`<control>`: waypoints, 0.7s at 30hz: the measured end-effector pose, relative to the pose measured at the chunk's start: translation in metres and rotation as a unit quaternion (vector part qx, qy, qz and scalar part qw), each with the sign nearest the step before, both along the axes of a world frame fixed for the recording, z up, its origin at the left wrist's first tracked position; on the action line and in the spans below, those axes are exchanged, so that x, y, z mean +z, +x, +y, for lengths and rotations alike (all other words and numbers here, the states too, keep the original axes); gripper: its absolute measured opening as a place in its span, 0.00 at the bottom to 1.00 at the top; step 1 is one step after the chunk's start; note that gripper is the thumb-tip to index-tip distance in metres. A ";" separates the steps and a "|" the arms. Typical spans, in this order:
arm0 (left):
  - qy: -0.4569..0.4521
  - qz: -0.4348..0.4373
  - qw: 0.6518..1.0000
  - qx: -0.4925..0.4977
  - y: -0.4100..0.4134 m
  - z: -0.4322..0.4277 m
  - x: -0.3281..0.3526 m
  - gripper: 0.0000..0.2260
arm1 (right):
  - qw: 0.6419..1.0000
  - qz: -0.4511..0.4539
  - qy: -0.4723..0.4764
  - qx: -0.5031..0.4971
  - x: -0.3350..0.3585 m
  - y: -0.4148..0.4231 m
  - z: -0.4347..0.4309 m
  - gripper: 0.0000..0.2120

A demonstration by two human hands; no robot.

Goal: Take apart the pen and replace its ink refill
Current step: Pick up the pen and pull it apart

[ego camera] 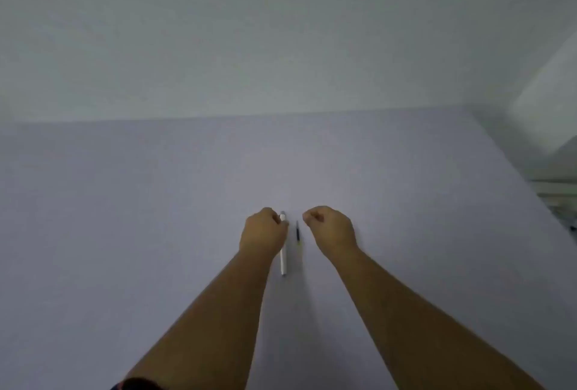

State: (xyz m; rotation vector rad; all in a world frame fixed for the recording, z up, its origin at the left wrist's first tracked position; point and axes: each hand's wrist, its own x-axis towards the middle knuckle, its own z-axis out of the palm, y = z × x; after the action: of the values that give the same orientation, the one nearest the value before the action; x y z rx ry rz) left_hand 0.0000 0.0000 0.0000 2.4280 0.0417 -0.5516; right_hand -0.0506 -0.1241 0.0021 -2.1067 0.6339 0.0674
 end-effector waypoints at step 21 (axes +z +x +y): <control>-0.171 0.044 0.984 0.001 -0.017 0.013 -0.007 0.08 | 0.985 0.008 0.140 -0.102 0.004 0.018 0.028 0.11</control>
State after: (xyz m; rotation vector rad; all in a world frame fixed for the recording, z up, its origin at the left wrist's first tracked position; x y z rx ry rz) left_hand -0.0167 0.0130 -0.0072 2.0693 -0.0133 -0.6107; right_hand -0.0330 -0.0959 0.0063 -1.7639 0.7981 0.0544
